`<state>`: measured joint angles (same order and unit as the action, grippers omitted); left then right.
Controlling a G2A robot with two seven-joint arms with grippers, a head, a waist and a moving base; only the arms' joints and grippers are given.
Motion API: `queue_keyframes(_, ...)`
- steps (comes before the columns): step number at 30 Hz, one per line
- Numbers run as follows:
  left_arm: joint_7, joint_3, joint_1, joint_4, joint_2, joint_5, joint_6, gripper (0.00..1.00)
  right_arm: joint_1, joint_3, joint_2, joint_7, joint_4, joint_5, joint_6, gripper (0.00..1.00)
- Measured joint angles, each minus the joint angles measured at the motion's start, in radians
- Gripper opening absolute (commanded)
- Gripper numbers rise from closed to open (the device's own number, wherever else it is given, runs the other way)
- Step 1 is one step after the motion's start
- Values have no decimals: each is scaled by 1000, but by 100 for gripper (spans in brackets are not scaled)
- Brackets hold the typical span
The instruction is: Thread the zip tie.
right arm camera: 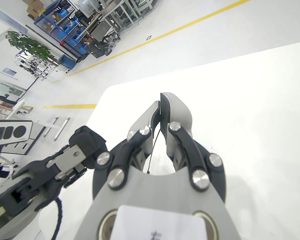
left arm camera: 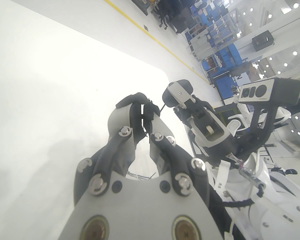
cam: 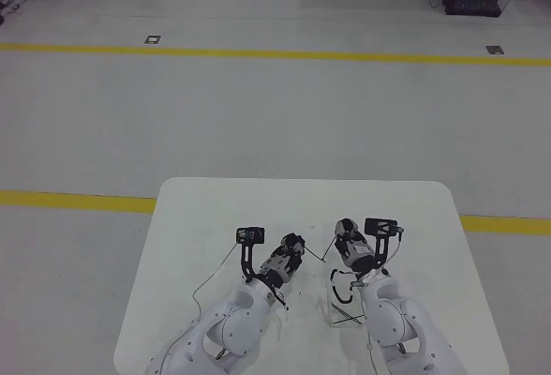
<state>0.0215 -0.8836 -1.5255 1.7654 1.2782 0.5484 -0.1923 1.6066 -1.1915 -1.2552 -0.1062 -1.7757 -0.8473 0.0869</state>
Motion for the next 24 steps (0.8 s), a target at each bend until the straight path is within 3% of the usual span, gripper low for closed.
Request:
queue_keyframes(11, 0, 0, 0, 0, 0, 0, 0, 0, 7, -8, -2, -17, 14, -12, 12, 0)
queue_keyframes(24, 0, 0, 0, 0, 0, 0, 0, 0, 11, -14, -3, -23, 11, -3, -9, 0)
